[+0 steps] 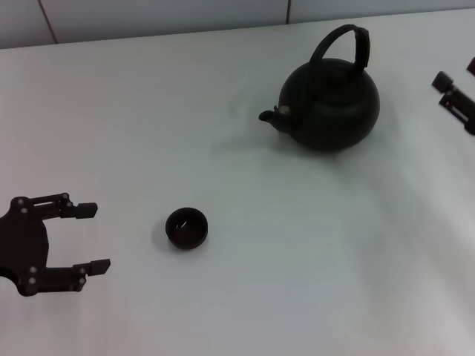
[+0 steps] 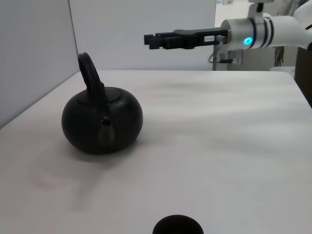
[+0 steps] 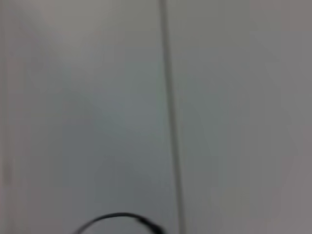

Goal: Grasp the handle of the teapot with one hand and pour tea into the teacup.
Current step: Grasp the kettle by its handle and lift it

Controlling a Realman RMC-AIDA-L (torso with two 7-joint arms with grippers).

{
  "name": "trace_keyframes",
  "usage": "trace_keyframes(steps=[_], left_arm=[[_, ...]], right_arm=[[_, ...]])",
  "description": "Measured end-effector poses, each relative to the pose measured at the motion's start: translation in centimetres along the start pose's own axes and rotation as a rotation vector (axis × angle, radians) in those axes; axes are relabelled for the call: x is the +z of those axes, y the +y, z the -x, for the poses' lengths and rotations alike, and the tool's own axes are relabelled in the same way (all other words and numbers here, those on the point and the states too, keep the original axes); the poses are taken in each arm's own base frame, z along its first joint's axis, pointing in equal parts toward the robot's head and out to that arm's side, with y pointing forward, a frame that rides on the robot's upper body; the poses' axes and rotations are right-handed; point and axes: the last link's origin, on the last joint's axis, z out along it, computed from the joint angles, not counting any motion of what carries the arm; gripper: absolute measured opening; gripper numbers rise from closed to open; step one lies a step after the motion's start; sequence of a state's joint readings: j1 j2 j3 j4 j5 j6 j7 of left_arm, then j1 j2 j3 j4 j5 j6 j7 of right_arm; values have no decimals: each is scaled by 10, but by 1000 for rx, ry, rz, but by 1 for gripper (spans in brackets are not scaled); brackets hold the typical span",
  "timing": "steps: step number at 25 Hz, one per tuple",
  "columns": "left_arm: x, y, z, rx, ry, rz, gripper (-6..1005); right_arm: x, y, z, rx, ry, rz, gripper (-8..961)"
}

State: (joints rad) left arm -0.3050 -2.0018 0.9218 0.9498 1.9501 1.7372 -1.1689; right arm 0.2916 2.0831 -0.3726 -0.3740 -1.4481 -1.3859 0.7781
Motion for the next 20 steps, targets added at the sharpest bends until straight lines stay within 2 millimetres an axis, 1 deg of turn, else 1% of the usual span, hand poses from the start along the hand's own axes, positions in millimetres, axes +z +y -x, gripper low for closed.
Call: trace_keyframes(steps=[1, 5, 7, 8, 9, 13, 20], left_arm=[[0, 0, 0, 0, 0, 0, 785], [0, 0, 0, 1, 1, 1, 785], [1, 0, -1, -1, 2, 2, 785], [1, 0, -1, -11, 2, 2, 785], [1, 0, -1, -11, 2, 2, 785], [0, 0, 1, -29, -10, 1, 785], [0, 1, 2, -41, -13, 0, 785]], right_arm=[[0, 0, 0, 0, 0, 0, 708], [16, -4, -3, -2, 8, -59, 708], [25, -2, -4, -2, 18, -61, 708], [33, 2, -5, 9, 22, -51, 708], [33, 2, -5, 9, 22, -51, 708], [47, 9, -7, 27, 39, -32, 707], [59, 19, -11, 40, 62, 0, 707]])
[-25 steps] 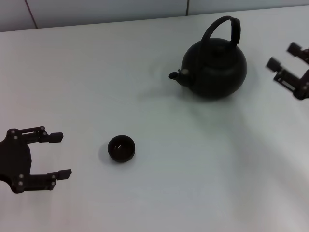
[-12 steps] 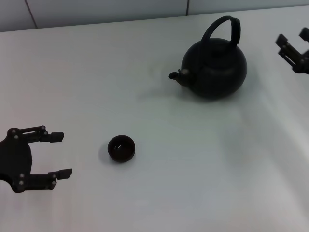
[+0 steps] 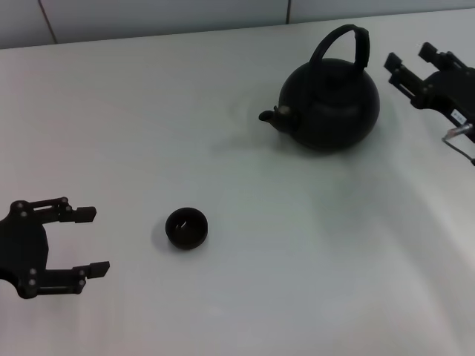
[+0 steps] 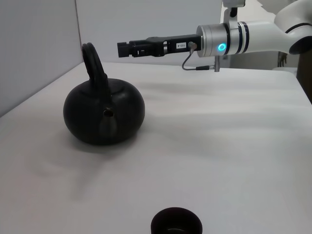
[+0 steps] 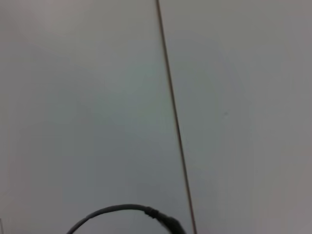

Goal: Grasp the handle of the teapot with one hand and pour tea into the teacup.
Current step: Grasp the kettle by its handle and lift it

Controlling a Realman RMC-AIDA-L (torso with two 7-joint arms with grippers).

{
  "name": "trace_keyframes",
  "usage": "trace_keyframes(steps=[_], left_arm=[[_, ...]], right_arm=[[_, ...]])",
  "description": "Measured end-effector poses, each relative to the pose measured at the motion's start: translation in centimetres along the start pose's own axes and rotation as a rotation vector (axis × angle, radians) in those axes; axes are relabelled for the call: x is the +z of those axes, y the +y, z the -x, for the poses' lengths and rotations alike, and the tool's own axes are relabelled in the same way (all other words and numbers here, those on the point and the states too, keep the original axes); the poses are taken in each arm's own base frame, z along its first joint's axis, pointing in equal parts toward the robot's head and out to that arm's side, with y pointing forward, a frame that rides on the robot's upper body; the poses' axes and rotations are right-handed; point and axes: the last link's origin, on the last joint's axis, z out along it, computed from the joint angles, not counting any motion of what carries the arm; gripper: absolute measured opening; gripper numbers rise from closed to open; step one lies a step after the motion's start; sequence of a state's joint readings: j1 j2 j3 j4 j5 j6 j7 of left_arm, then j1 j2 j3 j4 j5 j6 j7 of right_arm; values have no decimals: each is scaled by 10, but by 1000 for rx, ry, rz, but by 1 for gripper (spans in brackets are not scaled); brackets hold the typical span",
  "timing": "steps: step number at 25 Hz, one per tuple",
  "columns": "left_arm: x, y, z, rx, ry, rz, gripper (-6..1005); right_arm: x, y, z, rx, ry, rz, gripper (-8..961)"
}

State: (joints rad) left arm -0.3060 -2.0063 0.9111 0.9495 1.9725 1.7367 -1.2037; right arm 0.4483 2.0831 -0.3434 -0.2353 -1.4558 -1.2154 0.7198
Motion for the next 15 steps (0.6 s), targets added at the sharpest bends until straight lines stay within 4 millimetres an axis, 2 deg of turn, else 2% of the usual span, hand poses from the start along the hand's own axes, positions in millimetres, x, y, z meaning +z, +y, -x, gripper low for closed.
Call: trace_keyframes(steps=[15], left_arm=[[4, -1, -1, 2, 2, -7, 785]], right_arm=[[36, 6, 0, 11, 68, -24, 708]])
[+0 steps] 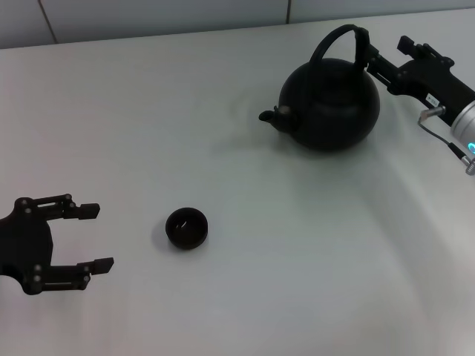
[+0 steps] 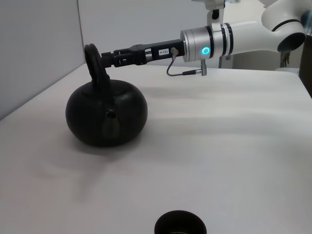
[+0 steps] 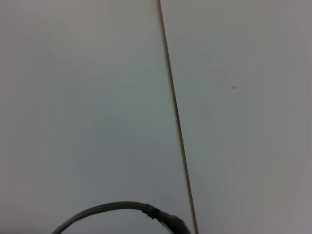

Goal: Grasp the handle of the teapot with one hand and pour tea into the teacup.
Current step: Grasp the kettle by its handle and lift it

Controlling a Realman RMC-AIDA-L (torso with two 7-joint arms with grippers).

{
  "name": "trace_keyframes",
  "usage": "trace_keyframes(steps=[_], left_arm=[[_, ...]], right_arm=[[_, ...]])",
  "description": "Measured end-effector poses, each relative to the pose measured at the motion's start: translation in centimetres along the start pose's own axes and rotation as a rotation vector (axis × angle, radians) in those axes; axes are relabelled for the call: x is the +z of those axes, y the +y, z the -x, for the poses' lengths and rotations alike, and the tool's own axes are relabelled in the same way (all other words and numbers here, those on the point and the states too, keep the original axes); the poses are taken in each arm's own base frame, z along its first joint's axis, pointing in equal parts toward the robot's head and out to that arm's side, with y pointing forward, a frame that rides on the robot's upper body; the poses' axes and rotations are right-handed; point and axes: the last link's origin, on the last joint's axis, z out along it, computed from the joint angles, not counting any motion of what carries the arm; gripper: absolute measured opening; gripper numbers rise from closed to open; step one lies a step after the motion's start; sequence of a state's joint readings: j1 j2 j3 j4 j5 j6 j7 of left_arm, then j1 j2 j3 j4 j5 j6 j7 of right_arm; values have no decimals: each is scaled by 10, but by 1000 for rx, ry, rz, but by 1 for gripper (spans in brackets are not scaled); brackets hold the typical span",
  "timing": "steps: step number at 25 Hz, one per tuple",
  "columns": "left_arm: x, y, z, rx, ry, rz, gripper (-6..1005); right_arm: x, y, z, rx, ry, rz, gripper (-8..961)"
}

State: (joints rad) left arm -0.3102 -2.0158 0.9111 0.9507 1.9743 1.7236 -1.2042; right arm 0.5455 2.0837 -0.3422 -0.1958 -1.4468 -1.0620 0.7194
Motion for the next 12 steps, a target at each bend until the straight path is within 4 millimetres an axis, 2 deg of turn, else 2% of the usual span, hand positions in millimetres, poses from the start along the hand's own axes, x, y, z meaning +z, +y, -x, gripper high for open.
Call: trace_keyframes(steps=[3, 12], left_arm=[[1, 0, 0, 0, 0, -3, 785], [1, -1, 1, -4, -1, -10, 785]], right_arm=[[7, 3, 3, -9, 4, 12, 708], [13, 8, 6, -14, 3, 29, 707]])
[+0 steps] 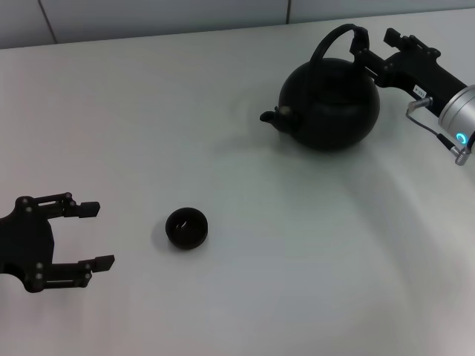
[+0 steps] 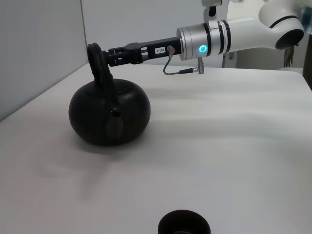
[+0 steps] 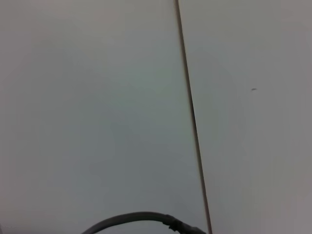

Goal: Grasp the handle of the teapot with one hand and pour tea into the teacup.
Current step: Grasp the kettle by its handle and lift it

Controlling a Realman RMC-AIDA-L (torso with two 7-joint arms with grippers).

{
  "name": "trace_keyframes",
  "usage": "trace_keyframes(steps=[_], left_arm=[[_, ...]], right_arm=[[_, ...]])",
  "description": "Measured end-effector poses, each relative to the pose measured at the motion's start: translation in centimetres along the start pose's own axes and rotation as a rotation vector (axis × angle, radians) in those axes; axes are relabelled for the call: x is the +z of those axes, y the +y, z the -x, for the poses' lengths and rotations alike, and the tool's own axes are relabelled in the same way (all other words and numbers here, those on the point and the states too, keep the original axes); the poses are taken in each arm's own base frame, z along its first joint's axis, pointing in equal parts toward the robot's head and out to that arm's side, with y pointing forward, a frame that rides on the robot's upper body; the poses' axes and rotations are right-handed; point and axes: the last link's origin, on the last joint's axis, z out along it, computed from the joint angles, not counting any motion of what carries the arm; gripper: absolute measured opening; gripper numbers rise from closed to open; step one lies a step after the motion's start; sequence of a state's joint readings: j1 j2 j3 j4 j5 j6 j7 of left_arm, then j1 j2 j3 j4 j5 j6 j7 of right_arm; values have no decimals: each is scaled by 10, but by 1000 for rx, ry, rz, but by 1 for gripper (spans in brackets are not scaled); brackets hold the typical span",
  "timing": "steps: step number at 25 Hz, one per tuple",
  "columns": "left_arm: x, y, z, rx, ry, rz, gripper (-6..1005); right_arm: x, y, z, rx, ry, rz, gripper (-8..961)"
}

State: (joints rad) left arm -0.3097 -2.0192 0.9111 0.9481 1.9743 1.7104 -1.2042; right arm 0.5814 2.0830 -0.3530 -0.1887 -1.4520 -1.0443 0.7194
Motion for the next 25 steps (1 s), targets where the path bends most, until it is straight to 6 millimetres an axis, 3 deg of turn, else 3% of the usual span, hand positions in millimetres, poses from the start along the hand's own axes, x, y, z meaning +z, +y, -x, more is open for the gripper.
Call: trace_keyframes(steps=[13, 18, 23, 25], left_arm=[[0, -1, 1, -2, -3, -6, 785], [-1, -1, 1, -1, -5, -8, 785], [-2, -1, 2, -3, -9, -10, 785], [-2, -1, 2, -4, -9, -10, 785]], right_arm=[[9, 4, 2, -9, 15, 9, 700], [11, 9, 0, -35, 38, 41, 545], [11, 8, 1, -33, 35, 36, 307], [11, 8, 1, -32, 32, 34, 264]])
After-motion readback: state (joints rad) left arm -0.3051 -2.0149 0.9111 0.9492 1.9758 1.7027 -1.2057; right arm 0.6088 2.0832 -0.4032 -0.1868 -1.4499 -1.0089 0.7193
